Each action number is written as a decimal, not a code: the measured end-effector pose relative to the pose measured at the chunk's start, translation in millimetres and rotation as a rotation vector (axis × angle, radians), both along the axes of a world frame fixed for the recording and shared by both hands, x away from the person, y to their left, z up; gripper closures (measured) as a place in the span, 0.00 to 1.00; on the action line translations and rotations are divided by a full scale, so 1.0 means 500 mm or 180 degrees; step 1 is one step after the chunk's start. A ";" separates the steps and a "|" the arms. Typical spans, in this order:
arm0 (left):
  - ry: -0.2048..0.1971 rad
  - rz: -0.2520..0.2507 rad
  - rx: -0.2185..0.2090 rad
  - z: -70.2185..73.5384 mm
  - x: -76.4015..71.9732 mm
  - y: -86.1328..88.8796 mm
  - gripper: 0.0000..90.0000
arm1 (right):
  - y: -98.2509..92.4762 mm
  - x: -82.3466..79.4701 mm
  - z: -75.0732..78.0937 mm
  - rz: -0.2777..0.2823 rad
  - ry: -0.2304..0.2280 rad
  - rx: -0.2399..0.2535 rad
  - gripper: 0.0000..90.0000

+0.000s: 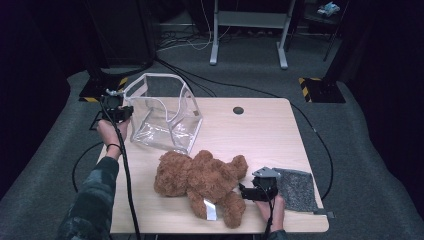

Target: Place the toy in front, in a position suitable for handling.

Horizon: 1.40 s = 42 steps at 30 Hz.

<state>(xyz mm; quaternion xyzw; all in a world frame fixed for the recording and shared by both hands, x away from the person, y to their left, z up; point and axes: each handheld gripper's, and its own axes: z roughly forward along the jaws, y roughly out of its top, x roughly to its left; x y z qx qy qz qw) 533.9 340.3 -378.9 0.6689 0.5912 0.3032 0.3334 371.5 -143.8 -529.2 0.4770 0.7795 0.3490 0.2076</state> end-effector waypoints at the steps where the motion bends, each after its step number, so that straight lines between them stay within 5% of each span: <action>1: -0.0007 0.0017 0.0008 0.000 -0.003 0.003 0.94 | 0.000 -0.001 0.000 -0.0012 0.0008 0.0005 0.16; 16: -0.0066 0.0249 0.0028 -0.006 -0.054 0.066 0.94 | 0.000 -0.001 0.000 -0.0020 0.0009 0.0008 0.16; 24: -0.0078 0.0334 -0.0088 -0.009 -0.076 0.086 0.92 | 0.000 0.000 0.000 -0.0020 0.0004 0.0000 0.16; 32: -0.0010 0.0268 -0.0276 -0.008 -0.108 0.072 0.51 | 0.000 0.000 0.000 -0.0006 -0.0004 -0.0003 0.16; 42: 0.0032 -0.0149 -0.0335 -0.018 -0.163 0.023 0.22 | -0.001 0.001 0.000 0.0015 0.0000 0.0011 0.16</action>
